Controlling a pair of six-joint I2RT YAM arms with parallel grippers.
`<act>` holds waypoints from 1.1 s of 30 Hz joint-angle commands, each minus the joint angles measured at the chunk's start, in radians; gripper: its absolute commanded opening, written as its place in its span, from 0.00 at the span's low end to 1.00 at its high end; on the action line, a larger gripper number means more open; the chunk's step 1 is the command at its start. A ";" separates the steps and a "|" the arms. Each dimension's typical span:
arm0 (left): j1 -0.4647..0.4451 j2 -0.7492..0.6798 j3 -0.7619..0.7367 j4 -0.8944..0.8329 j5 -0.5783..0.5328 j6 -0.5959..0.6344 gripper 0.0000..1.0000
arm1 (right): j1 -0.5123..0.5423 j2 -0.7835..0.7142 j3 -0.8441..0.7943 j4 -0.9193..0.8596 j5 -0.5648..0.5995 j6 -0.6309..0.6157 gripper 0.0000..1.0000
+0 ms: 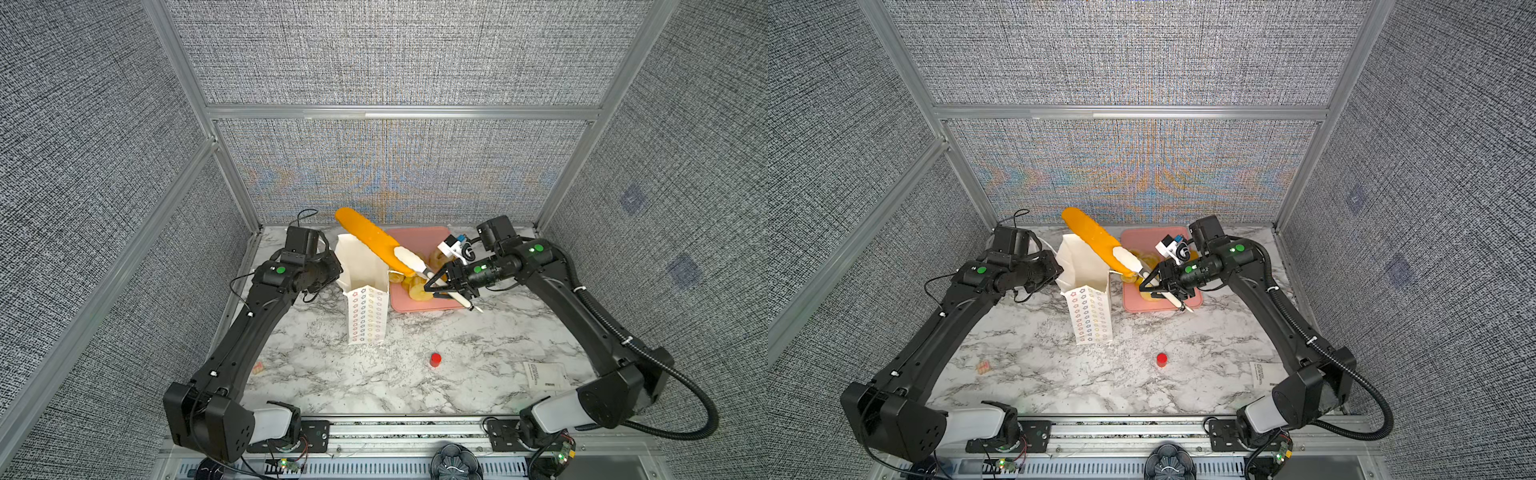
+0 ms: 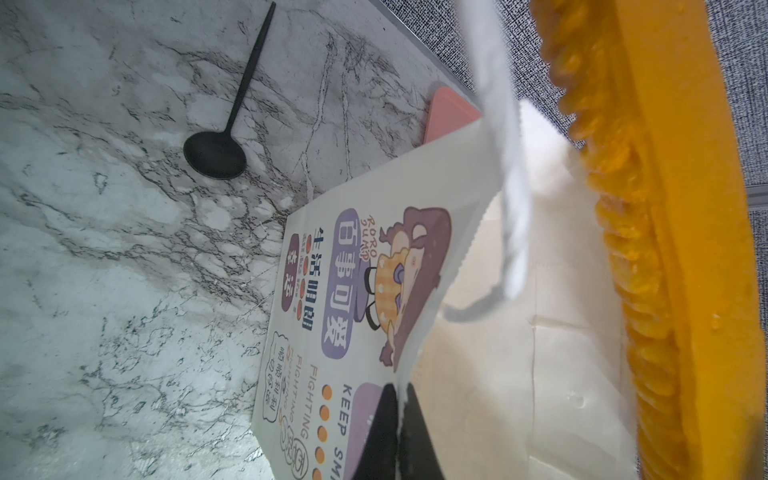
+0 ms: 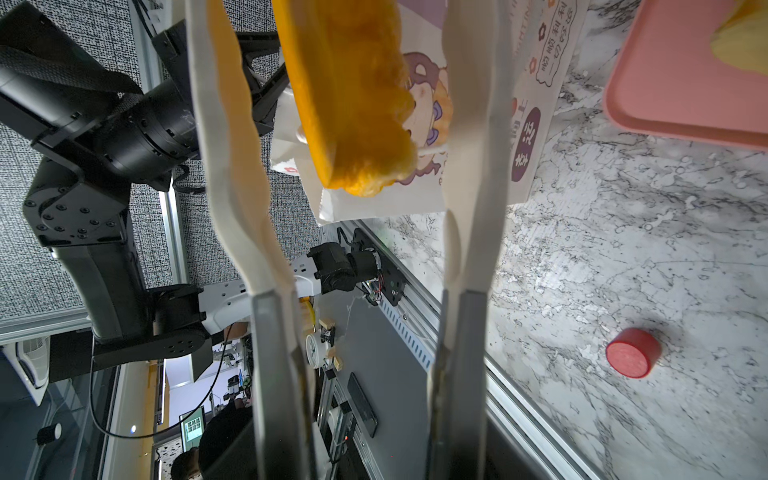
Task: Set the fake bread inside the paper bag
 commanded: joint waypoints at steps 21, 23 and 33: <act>0.000 -0.005 -0.016 -0.008 -0.005 -0.002 0.06 | 0.012 -0.025 0.040 0.022 -0.033 0.001 0.27; -0.001 -0.005 -0.017 -0.009 -0.009 -0.003 0.06 | 0.011 -0.033 0.070 0.017 -0.018 0.001 0.24; 0.000 -0.011 -0.019 0.008 -0.029 -0.004 0.06 | 0.014 -0.044 0.236 -0.074 0.041 -0.031 0.23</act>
